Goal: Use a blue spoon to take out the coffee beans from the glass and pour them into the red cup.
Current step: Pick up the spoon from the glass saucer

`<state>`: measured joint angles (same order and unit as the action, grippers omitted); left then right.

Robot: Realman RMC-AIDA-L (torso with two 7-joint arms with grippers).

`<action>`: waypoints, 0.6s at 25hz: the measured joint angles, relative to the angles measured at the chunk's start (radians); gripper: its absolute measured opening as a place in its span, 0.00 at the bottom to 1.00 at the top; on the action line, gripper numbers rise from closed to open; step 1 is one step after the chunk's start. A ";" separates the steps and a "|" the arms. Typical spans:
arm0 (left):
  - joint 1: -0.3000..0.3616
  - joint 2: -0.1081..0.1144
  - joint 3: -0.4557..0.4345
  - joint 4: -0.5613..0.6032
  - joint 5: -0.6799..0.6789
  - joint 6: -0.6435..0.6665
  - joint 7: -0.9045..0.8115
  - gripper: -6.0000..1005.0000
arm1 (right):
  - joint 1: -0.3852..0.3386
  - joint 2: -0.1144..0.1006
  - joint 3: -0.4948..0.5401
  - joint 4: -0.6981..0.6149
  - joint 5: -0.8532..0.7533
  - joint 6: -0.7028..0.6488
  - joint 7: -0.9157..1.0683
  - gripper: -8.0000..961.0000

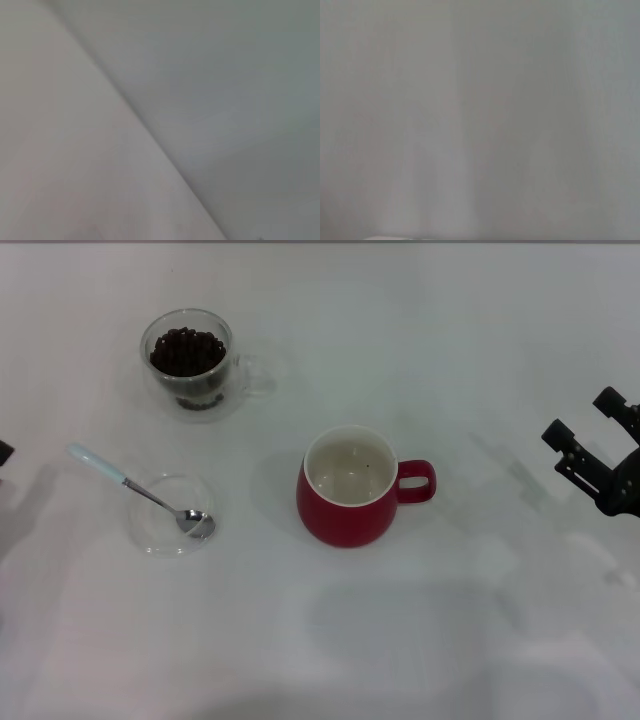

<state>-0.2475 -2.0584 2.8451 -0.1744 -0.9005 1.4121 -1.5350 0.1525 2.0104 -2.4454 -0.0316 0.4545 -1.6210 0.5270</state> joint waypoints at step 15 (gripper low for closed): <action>-0.131 0.026 -0.001 -0.009 0.204 -0.062 -0.167 0.83 | 0.002 0.002 0.003 -0.009 -0.001 -0.005 0.000 0.88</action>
<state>-0.3781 -2.0328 2.8440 -0.1839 -0.6965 1.3502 -1.7019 0.1543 2.0126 -2.4425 -0.0405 0.4540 -1.6259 0.5271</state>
